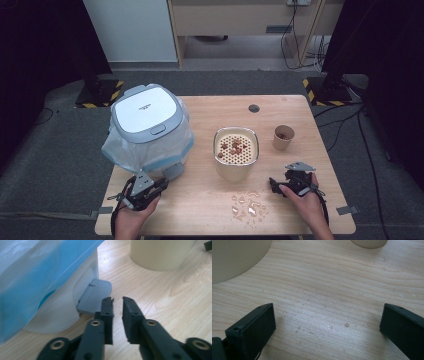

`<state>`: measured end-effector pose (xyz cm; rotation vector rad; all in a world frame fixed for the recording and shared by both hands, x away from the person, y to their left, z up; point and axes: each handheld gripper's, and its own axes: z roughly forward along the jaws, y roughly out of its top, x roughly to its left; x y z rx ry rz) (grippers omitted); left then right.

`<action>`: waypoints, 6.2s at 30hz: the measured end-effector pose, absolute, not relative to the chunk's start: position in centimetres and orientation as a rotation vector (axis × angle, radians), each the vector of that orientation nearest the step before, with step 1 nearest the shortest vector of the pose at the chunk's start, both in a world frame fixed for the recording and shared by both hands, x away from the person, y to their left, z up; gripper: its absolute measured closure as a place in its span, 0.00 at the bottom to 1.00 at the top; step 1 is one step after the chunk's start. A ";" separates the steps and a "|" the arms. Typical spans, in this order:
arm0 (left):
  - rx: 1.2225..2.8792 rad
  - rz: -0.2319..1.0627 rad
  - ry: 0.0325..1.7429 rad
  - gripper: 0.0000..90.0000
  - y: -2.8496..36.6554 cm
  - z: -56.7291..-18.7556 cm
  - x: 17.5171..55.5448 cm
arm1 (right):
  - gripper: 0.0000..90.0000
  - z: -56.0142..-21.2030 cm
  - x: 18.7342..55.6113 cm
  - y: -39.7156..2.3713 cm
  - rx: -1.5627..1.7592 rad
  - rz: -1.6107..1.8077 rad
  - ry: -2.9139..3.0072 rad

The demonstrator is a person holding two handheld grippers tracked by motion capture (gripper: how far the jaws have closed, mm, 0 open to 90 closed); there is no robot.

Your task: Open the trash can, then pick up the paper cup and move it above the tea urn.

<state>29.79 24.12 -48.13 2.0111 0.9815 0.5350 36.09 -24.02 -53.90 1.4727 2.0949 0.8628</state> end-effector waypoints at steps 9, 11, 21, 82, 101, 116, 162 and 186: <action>2.014 0.530 1.015 1.00 22.3 -48.5 32.6 | 0.01 -53.9 36.1 -23.9 1.472 0.864 2.096; 2.009 0.522 1.025 1.00 22.1 -48.7 33.1 | 0.01 -53.9 36.1 -23.9 1.474 0.865 2.094; 2.070 0.585 1.061 1.00 21.4 -49.6 34.2 | 0.01 -53.9 36.1 -23.9 1.470 0.867 2.103; 2.224 0.738 1.047 1.00 19.5 -51.9 34.9 | 0.11 -53.5 36.1 -23.8 1.422 0.889 2.162; 2.232 0.754 1.038 1.00 19.4 -51.9 34.9 | 0.13 -48.5 38.8 -26.2 1.468 0.933 1.936; 2.233 0.751 1.039 1.00 19.4 -51.9 34.9 | 0.08 -47.6 41.9 -25.6 1.482 0.964 1.872; 2.228 0.752 1.042 1.00 19.4 -51.9 34.9 | 0.15 -51.7 47.4 -25.3 1.475 1.069 1.771; 2.228 0.750 1.043 1.00 19.4 -51.9 34.9 | 0.30 -52.0 48.1 -24.9 1.457 1.056 1.788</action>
